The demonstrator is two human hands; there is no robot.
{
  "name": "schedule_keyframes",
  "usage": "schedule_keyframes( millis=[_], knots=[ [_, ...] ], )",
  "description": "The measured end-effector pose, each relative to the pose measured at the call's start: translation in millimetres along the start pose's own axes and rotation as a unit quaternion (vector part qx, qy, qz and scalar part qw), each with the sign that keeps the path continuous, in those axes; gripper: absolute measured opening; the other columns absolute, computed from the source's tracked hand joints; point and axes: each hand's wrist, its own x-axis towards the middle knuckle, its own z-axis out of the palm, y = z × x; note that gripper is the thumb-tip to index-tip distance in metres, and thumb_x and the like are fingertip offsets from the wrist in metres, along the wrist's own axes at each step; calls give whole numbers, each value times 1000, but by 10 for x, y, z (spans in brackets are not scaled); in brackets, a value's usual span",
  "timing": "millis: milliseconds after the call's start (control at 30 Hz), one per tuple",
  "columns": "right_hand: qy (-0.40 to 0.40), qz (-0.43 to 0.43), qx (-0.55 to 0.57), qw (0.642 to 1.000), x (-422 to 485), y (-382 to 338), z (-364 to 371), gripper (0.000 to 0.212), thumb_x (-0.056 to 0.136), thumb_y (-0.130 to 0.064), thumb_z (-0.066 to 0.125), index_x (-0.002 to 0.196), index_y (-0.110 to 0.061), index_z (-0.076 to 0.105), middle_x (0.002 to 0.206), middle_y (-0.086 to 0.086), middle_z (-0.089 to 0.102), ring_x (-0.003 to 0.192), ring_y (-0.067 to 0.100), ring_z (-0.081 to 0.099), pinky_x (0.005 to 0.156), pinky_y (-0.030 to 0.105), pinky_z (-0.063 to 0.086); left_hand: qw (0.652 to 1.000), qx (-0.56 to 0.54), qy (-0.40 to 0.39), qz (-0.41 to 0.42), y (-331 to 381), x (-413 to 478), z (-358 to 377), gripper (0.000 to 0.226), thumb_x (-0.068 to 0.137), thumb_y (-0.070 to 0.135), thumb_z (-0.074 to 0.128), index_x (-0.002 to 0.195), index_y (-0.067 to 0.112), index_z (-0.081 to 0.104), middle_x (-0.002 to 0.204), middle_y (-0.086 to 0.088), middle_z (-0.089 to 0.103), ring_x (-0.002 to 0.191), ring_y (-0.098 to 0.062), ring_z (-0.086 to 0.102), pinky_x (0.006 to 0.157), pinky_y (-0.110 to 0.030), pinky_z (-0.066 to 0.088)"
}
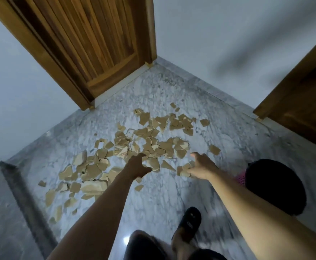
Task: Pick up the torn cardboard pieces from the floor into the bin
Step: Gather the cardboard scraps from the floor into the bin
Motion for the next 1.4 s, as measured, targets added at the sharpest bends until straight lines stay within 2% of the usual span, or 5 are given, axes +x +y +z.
schedule_keyframes(
  millis=[167, 367, 733, 1033, 1400],
  knots=[
    [-8, 28, 34, 999, 573, 422, -4, 74, 83, -29, 70, 150, -33, 38, 148, 9, 43, 122, 29, 56, 95, 38, 53, 996, 50, -69, 36, 256, 834, 402, 78, 79, 39, 77, 146, 23, 39, 140, -18, 46, 95, -32, 67, 86, -36, 54],
    [-4, 61, 45, 997, 1911, 1250, 645, 75, 83, -25, 72, 150, -37, 40, 149, 7, 46, 125, 27, 56, 96, 34, 53, 982, 141, -85, 90, 91, 2246, 1398, 85, 78, 39, 78, 149, 21, 34, 143, -18, 44, 129, -33, 49, 101, -37, 44],
    [2, 147, 48, 988, 4459, 2613, 2511, 112, 66, -56, 83, 154, -42, 15, 144, 12, 31, 131, 38, 38, 106, 50, 41, 949, 264, -99, 144, -891, 4830, 3540, 81, 79, 26, 78, 147, 29, 34, 155, -11, 29, 134, -34, 41, 104, -42, 40],
    [135, 209, 40, 968, 5481, 2884, 3526, 107, 65, -59, 82, 150, -37, 19, 150, 8, 32, 130, 32, 39, 106, 54, 33, 879, 417, -12, 231, -1358, 5712, 4400, 88, 81, 30, 75, 150, 33, 21, 151, -2, 26, 137, -32, 29, 102, -53, 41],
    [146, 179, 108, 967, 5615, 2979, 3693, 55, 74, -54, 71, 119, -24, 61, 123, 5, 58, 106, 27, 59, 90, 42, 54, 930, 300, 1, 212, -1700, 5997, 4464, 45, 82, 38, 71, 111, 8, 52, 111, -11, 52, 105, -35, 51, 88, -48, 47]
  ],
)
